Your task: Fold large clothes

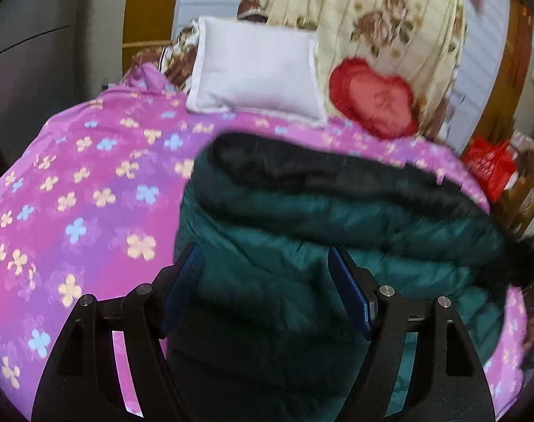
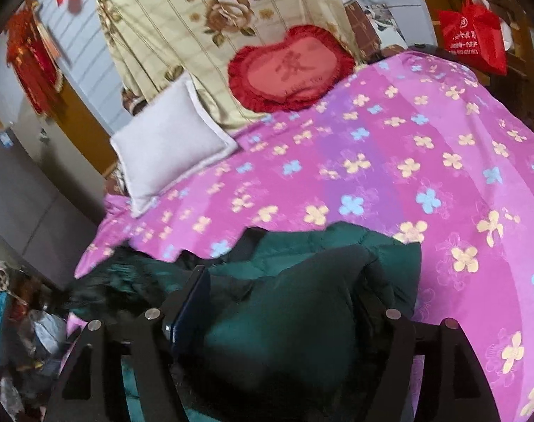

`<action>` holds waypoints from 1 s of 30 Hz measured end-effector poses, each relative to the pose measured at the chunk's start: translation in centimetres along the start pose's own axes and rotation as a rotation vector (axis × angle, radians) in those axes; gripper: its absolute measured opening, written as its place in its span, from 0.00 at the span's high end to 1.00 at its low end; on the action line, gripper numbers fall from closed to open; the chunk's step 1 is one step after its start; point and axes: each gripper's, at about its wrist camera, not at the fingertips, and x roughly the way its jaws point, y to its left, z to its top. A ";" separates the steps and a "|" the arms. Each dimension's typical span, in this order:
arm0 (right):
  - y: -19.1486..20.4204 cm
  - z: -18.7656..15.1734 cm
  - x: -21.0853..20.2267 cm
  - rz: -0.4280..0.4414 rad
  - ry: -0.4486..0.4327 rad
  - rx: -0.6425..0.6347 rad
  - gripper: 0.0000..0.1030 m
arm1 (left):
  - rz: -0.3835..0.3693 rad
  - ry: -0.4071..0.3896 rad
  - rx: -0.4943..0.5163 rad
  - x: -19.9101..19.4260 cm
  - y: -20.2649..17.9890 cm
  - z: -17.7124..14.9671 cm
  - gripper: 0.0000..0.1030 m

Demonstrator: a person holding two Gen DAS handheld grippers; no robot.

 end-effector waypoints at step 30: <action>10.6 -6.4 8.9 -0.074 0.154 -0.363 0.10 | 0.062 0.057 -0.026 2.9 0.7 -0.7 0.28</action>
